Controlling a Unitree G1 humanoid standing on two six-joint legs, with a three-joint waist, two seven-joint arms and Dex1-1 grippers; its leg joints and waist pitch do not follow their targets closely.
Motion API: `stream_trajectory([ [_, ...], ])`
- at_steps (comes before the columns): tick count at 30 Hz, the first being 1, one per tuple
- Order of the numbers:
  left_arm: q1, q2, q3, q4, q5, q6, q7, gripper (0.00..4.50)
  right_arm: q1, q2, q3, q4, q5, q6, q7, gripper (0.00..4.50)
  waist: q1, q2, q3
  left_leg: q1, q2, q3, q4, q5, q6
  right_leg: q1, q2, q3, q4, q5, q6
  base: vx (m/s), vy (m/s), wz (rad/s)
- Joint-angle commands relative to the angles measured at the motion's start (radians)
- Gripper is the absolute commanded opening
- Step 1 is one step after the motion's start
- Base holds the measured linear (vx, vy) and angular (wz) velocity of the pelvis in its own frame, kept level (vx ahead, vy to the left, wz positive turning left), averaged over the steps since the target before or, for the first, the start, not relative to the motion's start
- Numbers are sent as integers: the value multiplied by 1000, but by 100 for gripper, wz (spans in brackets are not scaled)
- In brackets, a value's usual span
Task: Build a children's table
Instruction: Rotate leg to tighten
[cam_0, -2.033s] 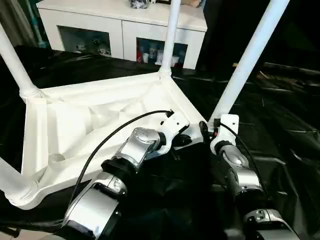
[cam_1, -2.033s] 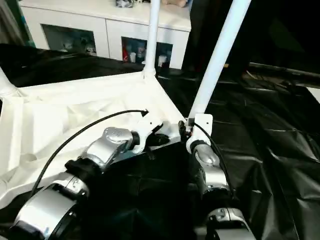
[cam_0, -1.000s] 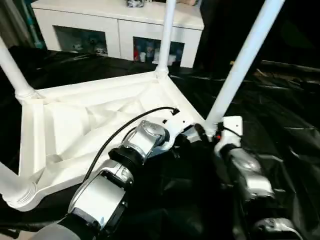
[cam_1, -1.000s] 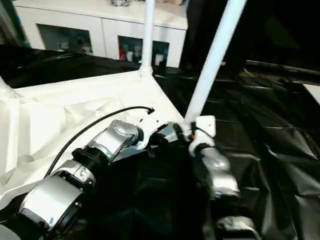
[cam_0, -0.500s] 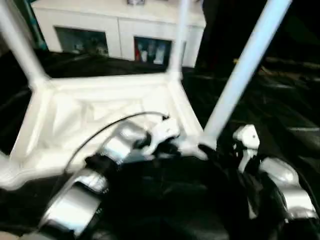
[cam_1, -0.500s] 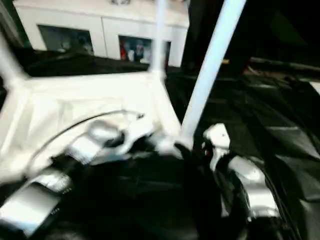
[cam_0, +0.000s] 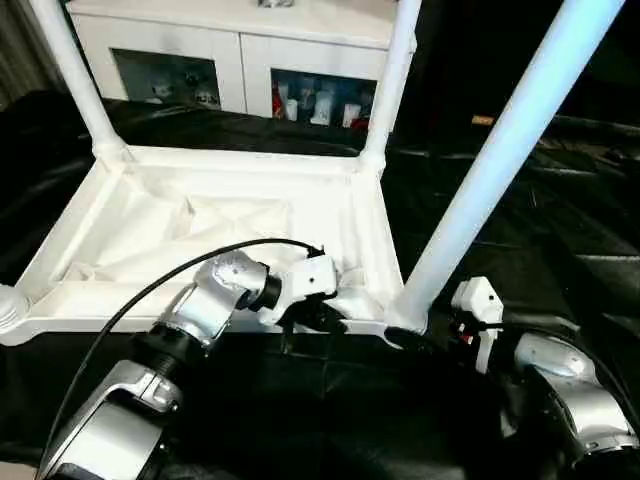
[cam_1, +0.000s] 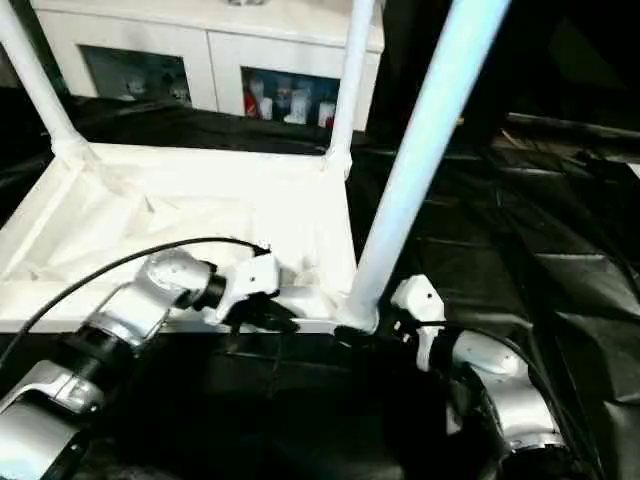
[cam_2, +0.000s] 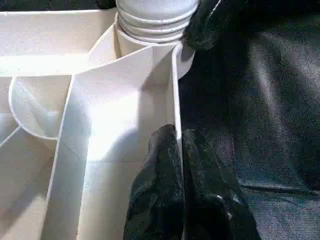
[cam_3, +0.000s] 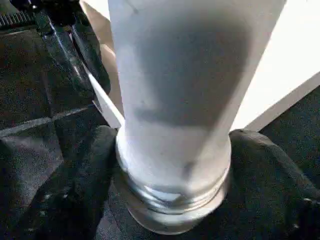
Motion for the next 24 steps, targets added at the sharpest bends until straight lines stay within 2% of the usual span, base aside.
stream_trajectory([
  [1, 40, 8, -10, 13, -19, 19, -15, 0, -12, 0, -20, 12, 11, 13, -16, 330, 3, -12, -47, 6, 53, -21, -58, -188, 84, 44, -60, 41, -68, -158, -224, 0, 0, 0],
  [3, 46, 10, -10, 0, -22, 27, -15, 0, -14, 2, -22, 12, 16, 14, -9, 325, 1, -11, -50, 5, 53, -21, -55, -172, 93, 46, -59, 40, -63, -119, -238, 0, 0, 0],
  [5, 46, 10, -9, -3, -22, 29, -17, 0, -13, 2, -21, 11, 19, 16, -3, 295, 0, -11, -51, 5, 52, -19, -52, -159, 101, 47, -59, 40, -60, -93, -249, 0, 0, 0],
  [12, 61, 14, -6, -24, -32, 44, -28, 0, 3, 6, -20, 2, 39, 21, 26, 274, 0, -11, -56, 7, 51, -18, -47, -140, 113, 51, -58, 39, -54, -59, -264, 0, 0, 0],
  [16, 64, -13, 10, -16, -38, 80, 14, 0, -13, 70, -65, 59, 43, 10, -86, 272, -3, -12, -56, 5, 49, -18, -46, -139, 111, 51, -59, 39, -53, -67, -267, 0, 0, 0],
  [18, 47, -55, 31, 30, -21, 78, 117, 0, -35, 116, -94, 110, 28, -8, -189, 271, -11, -10, -51, 6, 50, -19, -49, -172, 92, 46, -58, 38, -61, -121, -261, 0, 0, 0],
  [19, 41, -66, 36, 44, -15, 79, 146, 0, -40, 128, -98, 123, 20, -10, -219, 271, -17, -10, -50, 8, 49, -20, -52, -212, 71, 43, -59, 37, -68, -192, -248, 0, 0, 0],
  [20, 15, -112, 51, 104, 8, 94, 259, 0, -63, 171, -106, 175, -19, -13, -345, 270, -16, -9, -50, 8, 49, -23, -53, -222, 58, 45, -60, 36, -69, -222, -240, -58, 15, -3],
  [21, -7, -154, 66, 153, 20, 128, 349, 0, -83, 208, -106, 217, -59, -10, -458, 270, -24, -9, -45, 8, 47, -23, -57, -249, 34, 39, -57, 36, -77, -291, -219, -58, 15, -3],
  [22, -18, -176, 74, 176, 22, 150, 391, 0, -94, 227, -104, 239, -82, -6, -520, 270, -28, -8, -45, 13, 46, -27, -59, -288, 4, 36, -60, 34, -83, -376, -194, -62, 23, -6],
  [23, -23, -188, 78, 186, 23, 159, 411, 0, -101, 238, -104, 250, -95, -3, -557, 270, -28, -11, -46, 11, 45, -32, -61, -301, -6, 40, -63, 34, -87, -408, -172, 0, 0, 0],
  [24, -29, -199, 82, 197, 25, 166, 435, 0, -108, 249, -105, 260, -106, 1, -594, 270, -28, -11, -47, 10, 45, -32, -61, -303, -1, 41, -62, 34, -89, -409, -164, 0, 0, 0],
])
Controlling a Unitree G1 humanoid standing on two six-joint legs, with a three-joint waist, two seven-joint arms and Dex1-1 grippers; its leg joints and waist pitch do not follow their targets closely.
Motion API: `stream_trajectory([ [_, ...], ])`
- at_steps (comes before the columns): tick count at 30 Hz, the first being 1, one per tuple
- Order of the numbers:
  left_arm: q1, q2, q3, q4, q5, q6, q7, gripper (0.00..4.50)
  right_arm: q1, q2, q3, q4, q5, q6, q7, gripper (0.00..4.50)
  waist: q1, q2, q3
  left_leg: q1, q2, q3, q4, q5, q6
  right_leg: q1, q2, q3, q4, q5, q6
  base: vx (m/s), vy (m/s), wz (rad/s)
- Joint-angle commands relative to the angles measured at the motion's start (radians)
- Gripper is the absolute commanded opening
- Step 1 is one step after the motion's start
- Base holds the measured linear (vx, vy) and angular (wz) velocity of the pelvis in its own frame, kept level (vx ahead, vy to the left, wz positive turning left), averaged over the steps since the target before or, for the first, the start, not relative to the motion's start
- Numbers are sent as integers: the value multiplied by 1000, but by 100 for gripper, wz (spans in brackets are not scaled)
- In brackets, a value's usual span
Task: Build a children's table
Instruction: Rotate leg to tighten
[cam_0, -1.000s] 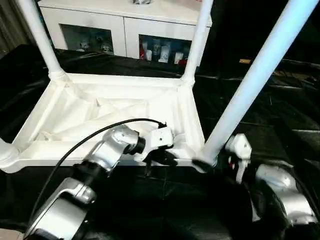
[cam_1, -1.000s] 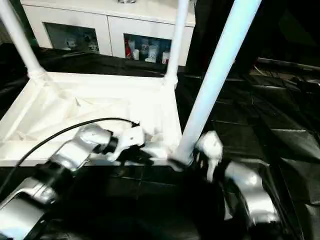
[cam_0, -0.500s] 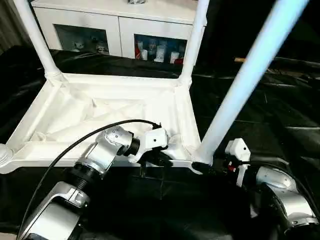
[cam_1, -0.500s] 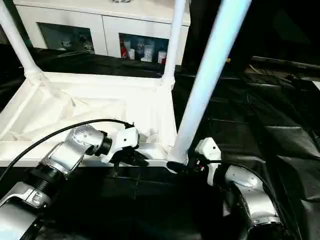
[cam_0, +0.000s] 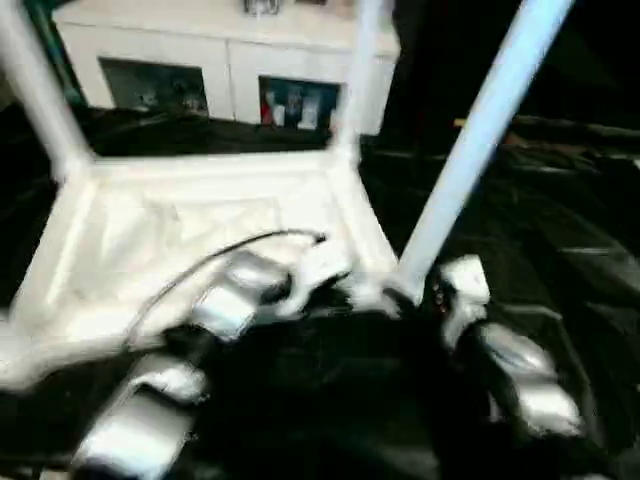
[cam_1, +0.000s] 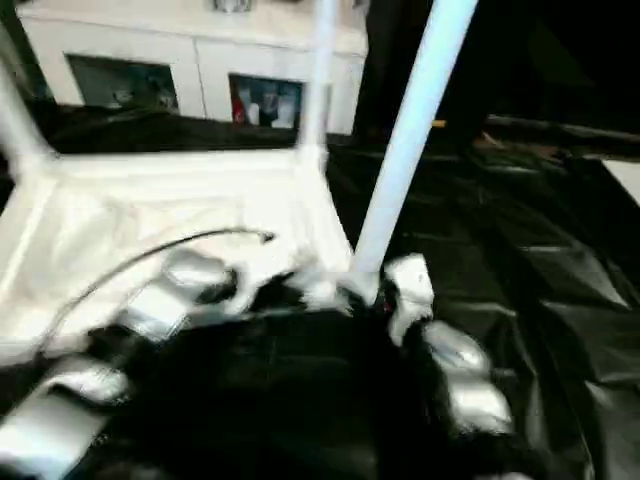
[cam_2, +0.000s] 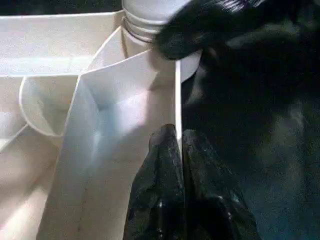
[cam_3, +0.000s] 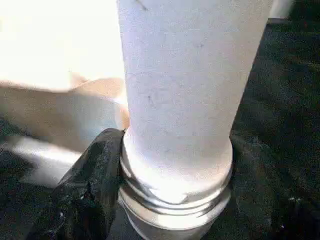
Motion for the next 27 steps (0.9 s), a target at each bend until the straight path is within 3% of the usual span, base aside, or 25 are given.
stream_trajectory([
  [1, 28, -34, 34, 75, -18, 36, 118, 0, 1, 28, -18, 69, -49, 37, -148, 270, 5, -10, -40, 11, 45, -30, -77, -324, 13, 28, -59, 34, -97, -413, -150, 0, 0, 0],
  [3, 11, -71, 36, 114, -9, 57, 173, 0, -31, 76, -20, 99, -70, 47, -244, 270, 0, -8, -33, 19, 41, -32, -79, -384, 10, 18, -59, 32, -108, -506, -131, 0, 0, 0],
  [6, -10, -98, 26, 164, 13, 69, 214, 0, -70, 115, 11, 126, -113, 29, -278, 270, -5, -6, -37, 21, 41, -41, -81, -420, -7, 18, -61, 29, -115, -570, -96, 0, 0, 0],
  [10, -32, -104, 22, 214, 32, 58, 233, 0, -83, 136, 18, 129, -89, -16, -216, 270, -9, -6, -41, 18, 43, -42, -89, -412, 11, 25, -60, 27, -115, -483, -108, 0, 0, 0],
  [12, -34, -98, 18, 217, 35, 55, 226, 0, -74, 137, 15, 112, -61, -23, -177, 326, -5, -9, -42, 21, 43, -39, -88, -408, 22, 22, -60, 31, -113, -456, -119, 0, 0, 0],
  [14, -35, -86, 9, 222, 35, 29, 200, 0, -55, 130, 4, 74, -13, -26, -109, 343, -1, -9, -44, 17, 44, -37, -88, -390, 38, 26, -61, 34, -109, -407, -136, 0, 0, 0],
  [16, -31, -68, -5, 212, 37, -6, 160, 0, -40, 100, 4, 46, 4, -18, -51, 374, 2, -11, -44, 14, 44, -36, -88, -379, 50, 29, -61, 35, -108, -387, -139, 0, 0, 0],
  [17, -28, -60, -8, 203, 33, -8, 133, 0, -31, 75, 11, 30, 8, -9, -11, 374, 2, -15, -44, 6, 44, -39, -90, -356, 56, 38, -62, 33, -103, -378, -140, 0, 0, 0],
  [18, -22, -48, -16, 190, 33, -26, 96, 0, -20, 46, 20, 11, 9, 0, 28, 383, 1, -15, -43, 3, 45, -38, -90, -351, 57, 38, -62, 34, -103, -382, -140, 0, 0, 0],
  [20, -20, -42, -20, 188, 33, -40, 74, 0, -14, 29, 24, 2, 6, 4, 53, 396, 3, -16, -43, 11, 45, -35, -86, -349, 59, 33, -64, 35, -110, -410, -138, 0, 0, 0],
  [21, -13, -27, -27, 171, 26, -52, 27, 0, -2, -4, 30, -11, 3, 13, 93, 396, 4, -11, -43, 12, 45, -35, -86, -346, 59, 32, -65, 36, -109, -406, -143, 0, 0, 0],
  [22, 0, -5, -41, 146, 20, -99, -36, 0, 10, -38, 33, -25, 3, 13, 134, 396, 8, -16, -45, 8, 45, -36, -85, -324, 67, 40, -65, 36, -107, -384, -146, 0, 0, 0],
  [24, 23, 33, -58, 97, -7, -146, -149, 0, 33, -88, 29, -59, 21, 20, 208, 396, 12, -14, -44, 12, 46, -32, -84, -314, 79, 34, -64, 37, -108, -381, -153, 0, 0, 0],
  [25, 43, 63, -67, 54, -35, -172, -244, 0, 49, -116, 21, -97, 47, 35, 262, 396, 22, -16, -46, 14, 51, -29, -83, -289, 90, 35, -66, 41, -104, -351, -167, 0, 0, 0],
  [27, 50, 80, -68, 32, -45, -178, -275, 0, 61, -135, 23, -120, 59, 49, 294, 396, 28, -11, -48, 18, 52, -24, -81, -277, 88, 31, -62, 41, -98, -302, -190, 0, 0, 0],
])
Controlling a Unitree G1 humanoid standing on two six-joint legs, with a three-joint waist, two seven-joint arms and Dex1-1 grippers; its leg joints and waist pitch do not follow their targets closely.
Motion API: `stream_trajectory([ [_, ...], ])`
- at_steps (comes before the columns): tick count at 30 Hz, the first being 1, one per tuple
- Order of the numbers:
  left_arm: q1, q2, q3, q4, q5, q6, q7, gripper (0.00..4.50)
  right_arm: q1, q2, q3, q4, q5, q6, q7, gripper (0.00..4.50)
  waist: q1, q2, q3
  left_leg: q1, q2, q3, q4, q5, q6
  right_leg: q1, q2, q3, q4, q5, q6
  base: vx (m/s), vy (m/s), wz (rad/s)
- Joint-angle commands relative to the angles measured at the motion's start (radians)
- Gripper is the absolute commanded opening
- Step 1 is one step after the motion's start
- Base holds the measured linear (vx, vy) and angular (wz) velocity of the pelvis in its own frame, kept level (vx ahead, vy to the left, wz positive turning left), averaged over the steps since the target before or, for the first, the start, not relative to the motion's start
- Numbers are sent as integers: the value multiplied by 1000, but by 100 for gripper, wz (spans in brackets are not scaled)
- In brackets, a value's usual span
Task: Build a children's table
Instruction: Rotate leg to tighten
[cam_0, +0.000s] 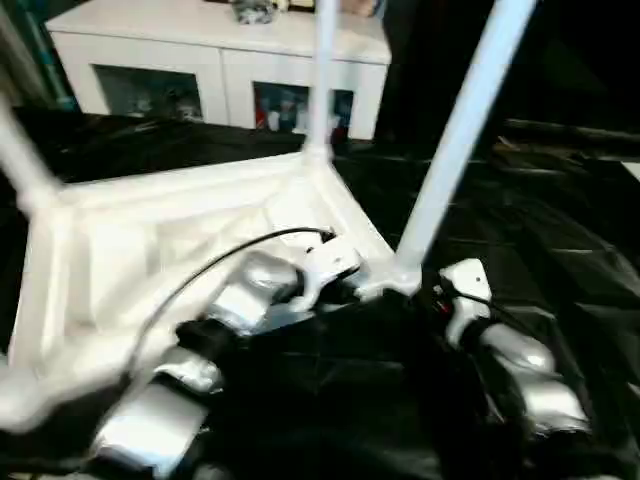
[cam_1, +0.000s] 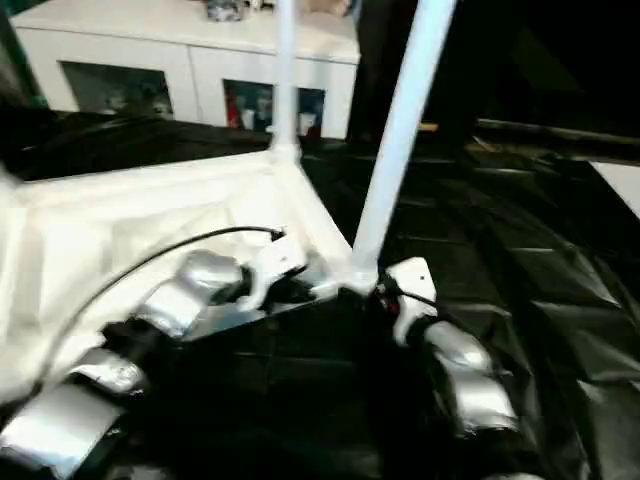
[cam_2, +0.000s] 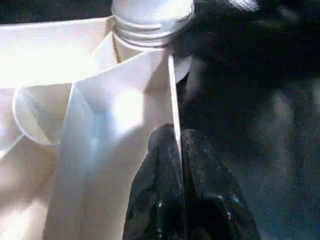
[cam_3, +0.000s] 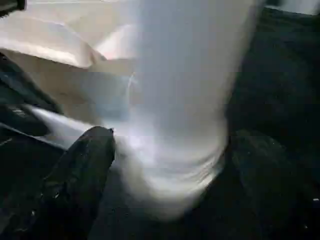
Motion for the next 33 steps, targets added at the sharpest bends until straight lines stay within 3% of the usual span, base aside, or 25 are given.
stream_trajectory([
  [1, 41, 9, -43, -11, -27, -30, -100, 0, 12, -29, 1, -61, 29, 29, 56, 396, 13, -6, -44, 8, 58, -19, -56, -254, 85, 24, -64, 42, -74, -262, -206, 51, -33, 10],
  [4, 48, 30, -45, -36, -39, -29, -148, 0, 34, -51, 17, -92, 35, 35, 101, 396, 25, -4, -49, 3, 60, -13, -50, -152, 105, 31, -56, 37, -46, -58, -256, 36, -9, 5],
  [7, 62, 55, -44, -80, -68, -14, -219, 0, 59, -73, 35, -129, 54, 50, 156, 396, 26, -6, -50, -1, 58, -11, -46, -119, 119, 38, -57, 36, -37, 11, -274, 0, 0, 0],
  [9, 71, 74, -43, -105, -79, -13, -250, 0, 77, -93, 52, -153, 56, 56, 194, 396, 26, -3, -47, -1, 56, -11, -47, -143, 119, 37, -58, 36, -42, -21, -273, 0, 0, 0],
  [14, 80, 100, -41, -123, -86, -24, -284, 0, 89, -108, 55, -173, 52, 65, 226, 396, 24, -2, -42, 3, 60, -14, -56, -224, 72, 33, -61, 37, -58, -177, -234, 0, 0, 0],
  [17, 82, 101, -39, -130, -87, -19, -289, 0, 85, -108, 52, -175, 57, 67, 227, 396, 23, -2, -43, 3, 59, -15, -56, -221, 61, 33, -60, 37, -57, -176, -229, 0, 0, 0],
  [20, 88, 105, -38, -147, -91, -8, -296, 0, 84, -108, 51, -183, 64, 73, 232, 380, 24, -4, -47, 1, 58, -13, -50, -174, 75, 36, -59, 37, -47, -101, -241, 0, 0, 0],
  [23, 90, 104, -37, -152, -95, -3, -299, 0, 82, -105, 49, -184, 69, 80, 240, 353, 24, -4, -48, 1, 57, -12, -48, -161, 86, 37, -59, 36, -46, -81, -249, 0, 0, 0],
  [26, 91, 99, -34, -150, -94, 3, -286, 0, 81, -97, 42, -174, 70, 85, 231, 338, 23, -9, -46, 1, 57, -12, -48, -170, 86, 36, -59, 36, -48, -106, -247, 0, 0, 0],
  [30, 85, 81, -28, -125, -78, 10, -232, 0, 73, -75, 27, -143, 68, 87, 186, 306, 23, -7, -44, 1, 58, -13, -49, -187, 76, 34, -60, 37, -50, -140, -240, 0, 0, 0],
  [33, 72, 55, -18, -91, -61, 22, -162, 0, 61, -41, 11, -102, 58, 82, 115, 293, 20, -8, -42, 2, 56, -15, -52, -224, 53, 31, -61, 37, -57, -208, -223, 0, 0, 0],
])
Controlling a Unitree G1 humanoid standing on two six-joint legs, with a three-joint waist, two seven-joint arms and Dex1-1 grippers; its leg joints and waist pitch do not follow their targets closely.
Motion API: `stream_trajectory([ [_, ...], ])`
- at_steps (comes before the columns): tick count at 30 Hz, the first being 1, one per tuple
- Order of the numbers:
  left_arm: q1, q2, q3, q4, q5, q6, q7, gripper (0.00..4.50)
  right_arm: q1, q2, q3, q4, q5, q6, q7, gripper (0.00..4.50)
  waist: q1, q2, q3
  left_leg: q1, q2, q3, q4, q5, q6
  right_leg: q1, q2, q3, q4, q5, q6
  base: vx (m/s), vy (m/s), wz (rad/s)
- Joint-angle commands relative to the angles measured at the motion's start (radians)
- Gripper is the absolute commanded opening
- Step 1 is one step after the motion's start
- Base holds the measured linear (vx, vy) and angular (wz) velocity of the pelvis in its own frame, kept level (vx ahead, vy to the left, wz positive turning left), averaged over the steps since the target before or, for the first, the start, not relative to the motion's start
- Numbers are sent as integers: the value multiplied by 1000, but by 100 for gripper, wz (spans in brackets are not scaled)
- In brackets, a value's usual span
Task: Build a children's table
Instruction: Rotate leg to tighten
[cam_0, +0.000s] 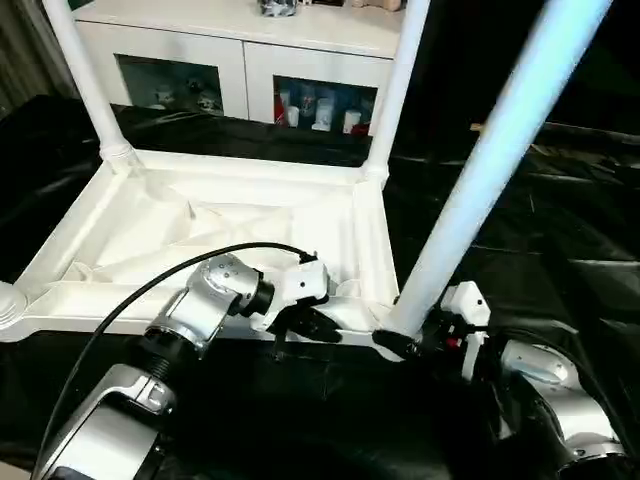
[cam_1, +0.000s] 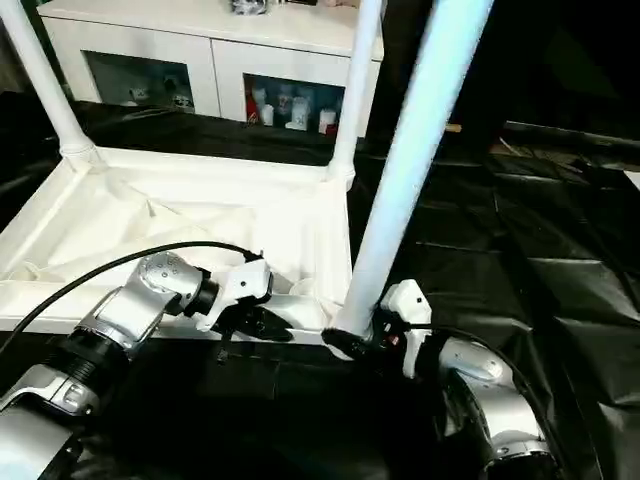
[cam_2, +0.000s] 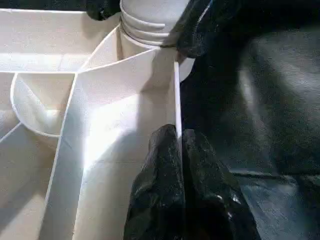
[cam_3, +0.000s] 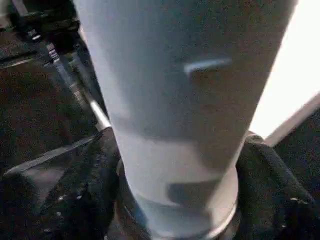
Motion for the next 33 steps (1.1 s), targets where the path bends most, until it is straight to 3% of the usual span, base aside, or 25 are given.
stream_trajectory([
  [1, 4, -48, 6, 48, -1, 36, 66, 0, -29, 26, -51, 68, -24, 10, -129, 279, -2, -8, -39, 9, 49, -22, -67, -251, 37, 31, -61, 38, -70, -263, -204, 0, 0, 0],
  [6, -39, -108, 30, 123, 37, 85, 241, 0, -75, 105, -88, 150, -77, -3, -348, 273, -12, -10, -38, 8, 45, -28, -70, -294, 3, 28, -62, 38, -79, -373, -163, 0, 0, 0],
  [7, -61, -138, 46, 159, 42, 114, 320, 0, -99, 137, -106, 188, -100, 3, -458, 272, -14, -8, -38, 13, 45, -28, -69, -304, -1, 22, -61, 39, -80, -368, -163, 0, 0, 0],
  [13, -129, -241, 96, 281, 59, 183, 573, 0, -202, 256, -170, 332, -133, 11, -791, 272, -24, -5, -42, 10, 38, -26, -66, -273, 2, 24, -56, 39, -75, -292, -176, 0, 0, 0],
  [16, -140, -261, 97, 306, 68, 178, 617, 0, -226, 290, -150, 351, -161, -8, -832, 272, -22, -8, -44, 6, 38, -25, -64, -252, 16, 29, -56, 39, -73, -256, -172, 0, 0, 0],
  [20, -142, -270, 93, 313, 67, 169, 616, 0, -243, 311, -135, 361, -153, -42, -796, 272, -22, -9, -42, 5, 38, -24, -65, -241, 42, 31, -55, 39, -70, -217, -177, 0, 0, 0],
  [21, -134, -264, 83, 294, 67, 165, 585, 0, -237, 321, -140, 334, -106, -54, -724, 272, -22, -8, -42, 5, 39, -24, -65, -245, 43, 31, -55, 39, -71, -223, -177, 0, 0, 0],
  [22, -129, -258, 75, 284, 65, 154, 561, 0, -232, 321, -142, 317, -87, -63, -686, 328, -21, -9, -41, 5, 40, -25, -65, -259, 50, 32, -57, 39, -73, -239, -177, 0, 0, 0],
  [26, -117, -239, 63, 261, 58, 128, 497, 0, -224, 296, -132, 284, -63, -64, -599, 364, -25, -12, -38, -3, 39, -27, -69, -255, 65, 36, -56, 37, -76, -261, -168, 0, 0, 0],
  [29, -92, -207, 50, 217, 45, 113, 412, 0, -199, 237, -101, 228, -43, -33, -463, 385, -29, -10, -37, -5, 40, -28, -68, -254, 65, 35, -58, 38, -79, -297, -167, 0, 0, 0],
  [33, -48, -141, 30, 144, 18, 68, 264, 0, -143, 119, -55, 152, -44, -42, -262, 385, -25, -13, -39, -6, 42, -27, -65, -226, 80, 37, -58, 38, -76, -271, -174, 0, 0, 0],
])
